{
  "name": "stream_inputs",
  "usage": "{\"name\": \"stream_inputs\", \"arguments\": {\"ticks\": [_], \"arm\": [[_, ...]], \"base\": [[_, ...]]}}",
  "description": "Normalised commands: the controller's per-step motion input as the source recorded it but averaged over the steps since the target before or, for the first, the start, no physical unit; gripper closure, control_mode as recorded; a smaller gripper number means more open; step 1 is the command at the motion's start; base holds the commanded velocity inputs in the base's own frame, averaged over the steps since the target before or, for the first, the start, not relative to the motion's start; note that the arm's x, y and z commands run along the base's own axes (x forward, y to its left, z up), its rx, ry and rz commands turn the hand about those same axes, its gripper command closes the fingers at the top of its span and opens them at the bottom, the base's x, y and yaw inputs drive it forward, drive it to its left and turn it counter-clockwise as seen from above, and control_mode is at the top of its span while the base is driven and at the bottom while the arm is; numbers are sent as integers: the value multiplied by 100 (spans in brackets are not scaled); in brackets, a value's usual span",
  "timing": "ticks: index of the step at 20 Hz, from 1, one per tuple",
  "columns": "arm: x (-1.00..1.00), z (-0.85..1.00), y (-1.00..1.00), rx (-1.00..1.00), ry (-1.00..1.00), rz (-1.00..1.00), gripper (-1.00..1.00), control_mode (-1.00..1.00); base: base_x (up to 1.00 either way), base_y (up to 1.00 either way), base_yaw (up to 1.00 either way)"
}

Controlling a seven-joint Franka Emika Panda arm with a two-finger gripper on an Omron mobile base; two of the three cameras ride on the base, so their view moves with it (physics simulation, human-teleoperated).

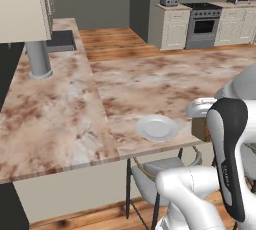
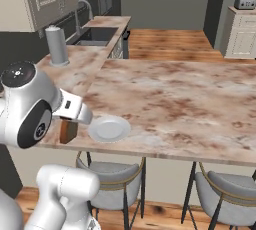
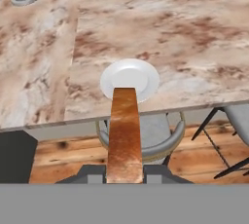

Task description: Start the toaster. Once the lever pops up, take the bread to the plate on the dining counter.

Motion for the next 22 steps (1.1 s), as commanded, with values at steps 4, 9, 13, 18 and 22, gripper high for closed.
{"name": "stream_inputs", "arguments": {"ticks": [4,9,13,18,22], "arm": [[51,-38,-9,0,0,12,100,-100],[54,-31,-17,0,-1,15,100,-100],[58,-24,-1,0,-3,11,100,-100],[47,-24,-1,0,-1,8,100,-100],[46,-23,0,0,0,4,100,-100]], "base": [[0,0,0],[0,0,0],[0,0,0],[0,0,0],[0,0,0]]}}
